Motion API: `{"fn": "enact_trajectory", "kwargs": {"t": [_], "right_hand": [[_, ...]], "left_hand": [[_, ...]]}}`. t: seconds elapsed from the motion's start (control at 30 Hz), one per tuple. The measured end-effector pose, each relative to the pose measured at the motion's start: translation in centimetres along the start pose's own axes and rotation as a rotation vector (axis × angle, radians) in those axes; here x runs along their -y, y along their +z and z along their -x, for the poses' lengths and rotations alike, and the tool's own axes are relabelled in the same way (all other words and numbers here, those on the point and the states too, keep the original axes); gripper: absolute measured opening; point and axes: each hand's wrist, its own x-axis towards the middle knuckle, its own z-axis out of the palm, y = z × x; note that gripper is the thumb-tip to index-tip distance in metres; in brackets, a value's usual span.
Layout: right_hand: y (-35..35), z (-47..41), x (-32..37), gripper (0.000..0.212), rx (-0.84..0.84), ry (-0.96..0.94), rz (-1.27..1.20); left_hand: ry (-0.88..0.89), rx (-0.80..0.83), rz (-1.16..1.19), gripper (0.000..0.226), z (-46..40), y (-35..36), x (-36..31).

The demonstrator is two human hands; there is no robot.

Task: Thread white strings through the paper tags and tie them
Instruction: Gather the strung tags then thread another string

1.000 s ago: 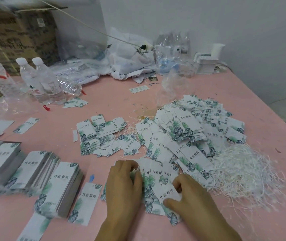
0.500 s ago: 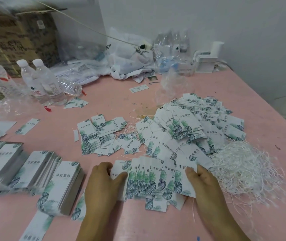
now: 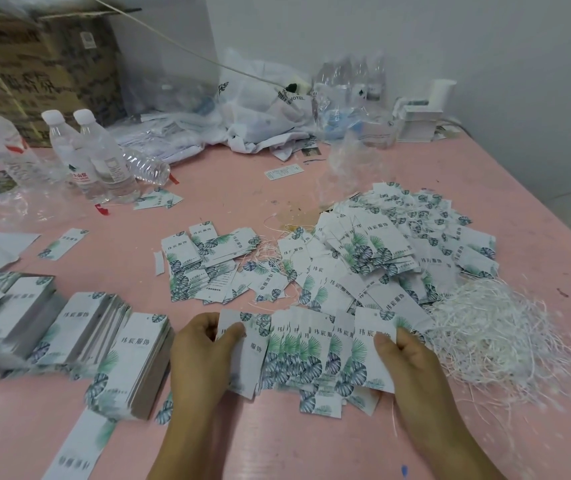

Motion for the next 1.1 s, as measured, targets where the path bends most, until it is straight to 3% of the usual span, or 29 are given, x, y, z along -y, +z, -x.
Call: {"fn": "enact_trajectory", "kwargs": {"t": [0.17,0.3,0.4,0.47,0.63,0.77,0.9,1.0,1.1], "right_hand": [[-0.1,0.0,0.0,0.022,-0.018,-0.058,0.044],[-0.4,-0.1,-0.2,0.022,-0.035,-0.084,0.097],[-0.5,-0.4,-0.7,0.041,-0.047,-0.093,0.201],[-0.3,-0.5,-0.7,0.034,-0.044,-0.088,0.240],[-0.3,-0.8,-1.2,0.026,-0.037,-0.096,0.446],[-0.3,-0.7,-1.0,0.029,-0.032,-0.133,0.539],[-0.4,-0.7,-1.1,0.029,-0.032,-0.145,0.553],[-0.5,-0.8,-1.1,0.018,-0.050,-0.163,0.528],[-0.7,-0.9,-1.1,0.013,-0.069,-0.180,0.525]], "left_hand": [[0.037,-0.020,-0.067,0.006,0.1,0.3,0.3],[0.135,-0.027,-0.346,0.060,0.7,1.2,0.1],[0.287,-0.018,-0.415,0.042,1.5,1.8,-0.6],[0.336,0.071,-0.443,0.030,2.3,2.5,-1.2],[0.457,0.194,-0.555,0.047,3.7,4.2,-0.9],[0.527,0.204,-0.442,0.038,4.2,4.5,-1.2],[0.525,0.331,-0.236,0.030,5.3,4.6,-1.9],[0.517,0.438,-0.242,0.047,6.5,5.5,-1.7],[0.571,0.401,-0.434,0.066,7.3,6.4,-1.7]]}}
